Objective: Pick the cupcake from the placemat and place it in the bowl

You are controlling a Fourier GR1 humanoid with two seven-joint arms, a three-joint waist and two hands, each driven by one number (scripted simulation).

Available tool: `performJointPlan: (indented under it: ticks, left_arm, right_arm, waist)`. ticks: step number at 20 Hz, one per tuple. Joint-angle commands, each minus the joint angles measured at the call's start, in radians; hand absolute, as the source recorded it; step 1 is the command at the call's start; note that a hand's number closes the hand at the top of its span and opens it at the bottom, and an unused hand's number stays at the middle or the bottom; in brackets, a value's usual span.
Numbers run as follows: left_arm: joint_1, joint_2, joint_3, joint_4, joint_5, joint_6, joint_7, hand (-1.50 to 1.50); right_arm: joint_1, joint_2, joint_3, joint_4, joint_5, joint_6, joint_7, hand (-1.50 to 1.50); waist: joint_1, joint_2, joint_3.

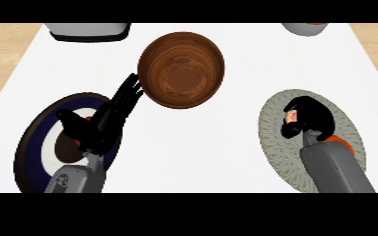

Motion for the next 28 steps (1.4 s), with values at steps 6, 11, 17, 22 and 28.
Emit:
performJointPlan:
  ticks: [6, 11, 17, 22, 28]
  left_arm:
    - [-0.026, -0.027, 0.042, 0.063, -0.018, -0.031, -0.017, 0.00]
    - [0.018, -0.030, 0.038, 0.042, -0.038, -0.038, -0.053, 0.00]
    - [-0.041, -0.057, -0.026, -0.010, -0.039, -0.039, 0.029, 0.00]
    - [-0.042, -0.057, -0.048, 0.004, -0.039, -0.065, 0.034, 0.00]
    - [-0.068, -0.092, -0.059, 0.047, -0.054, -0.034, 0.017, 0.00]
  right_arm:
    - [0.002, 0.039, 0.006, 0.010, 0.082, -0.022, -0.061, 1.50]
    - [-0.044, 0.059, 0.019, 0.085, 0.163, -0.078, -0.061, 1.50]
    - [-0.152, 0.251, 0.363, -0.008, 0.238, 0.018, 0.146, 1.50]
    - [-0.283, 0.256, 0.592, -0.038, 0.131, 0.011, 0.343, 1.50]
    - [-0.427, 0.257, 0.746, -0.137, 0.043, -0.104, 0.536, 1.50]
  waist:
    - [-0.001, 0.001, 0.001]
    - [0.002, 0.001, 0.001]
    - [0.077, 0.004, 0.000]
    - [0.146, 0.004, 0.000]
    - [0.122, 0.002, -0.001]
